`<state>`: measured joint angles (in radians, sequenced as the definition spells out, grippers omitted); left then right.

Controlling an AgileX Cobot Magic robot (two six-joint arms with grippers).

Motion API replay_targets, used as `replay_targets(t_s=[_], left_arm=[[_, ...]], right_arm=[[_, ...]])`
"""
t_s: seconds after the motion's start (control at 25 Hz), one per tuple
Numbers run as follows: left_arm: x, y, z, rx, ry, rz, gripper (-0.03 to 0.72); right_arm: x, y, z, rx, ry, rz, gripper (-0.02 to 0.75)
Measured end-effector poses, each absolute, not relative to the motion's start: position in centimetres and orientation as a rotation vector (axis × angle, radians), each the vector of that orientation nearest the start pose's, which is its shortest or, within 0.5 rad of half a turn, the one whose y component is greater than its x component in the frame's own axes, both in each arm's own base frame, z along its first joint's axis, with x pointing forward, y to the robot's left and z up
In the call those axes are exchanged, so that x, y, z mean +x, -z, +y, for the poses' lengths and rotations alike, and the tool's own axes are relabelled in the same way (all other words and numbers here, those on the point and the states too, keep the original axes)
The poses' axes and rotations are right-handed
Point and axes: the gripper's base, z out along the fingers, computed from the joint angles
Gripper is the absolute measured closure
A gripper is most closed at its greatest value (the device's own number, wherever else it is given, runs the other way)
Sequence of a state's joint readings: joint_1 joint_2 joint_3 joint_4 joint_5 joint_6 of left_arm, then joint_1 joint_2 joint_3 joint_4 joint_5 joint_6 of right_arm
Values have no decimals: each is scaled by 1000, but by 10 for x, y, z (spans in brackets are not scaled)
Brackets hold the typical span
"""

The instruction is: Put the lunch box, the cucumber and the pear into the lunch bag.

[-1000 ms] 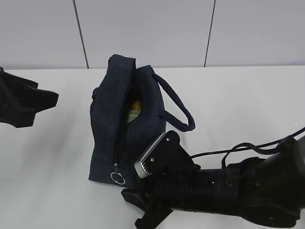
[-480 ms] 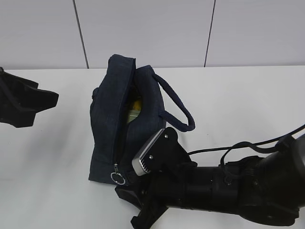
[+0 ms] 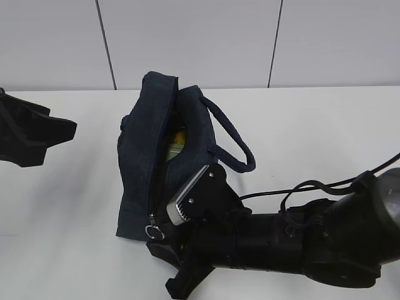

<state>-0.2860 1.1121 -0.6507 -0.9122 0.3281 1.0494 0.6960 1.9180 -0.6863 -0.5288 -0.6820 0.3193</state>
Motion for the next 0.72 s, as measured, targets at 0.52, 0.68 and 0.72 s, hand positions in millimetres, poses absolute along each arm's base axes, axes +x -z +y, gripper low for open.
replay_targets(t_s=[0.52, 0.68, 0.72], left_arm=[[209, -274, -86, 625, 348, 2056, 349], [209, -274, -86, 625, 348, 2056, 349], [209, -274, -86, 625, 348, 2056, 349]], right_arm=[[235, -112, 234, -1028, -689, 1892, 738], [235, -112, 234, -1016, -690, 1895, 738], [235, -112, 234, -1013, -691, 1896, 738]])
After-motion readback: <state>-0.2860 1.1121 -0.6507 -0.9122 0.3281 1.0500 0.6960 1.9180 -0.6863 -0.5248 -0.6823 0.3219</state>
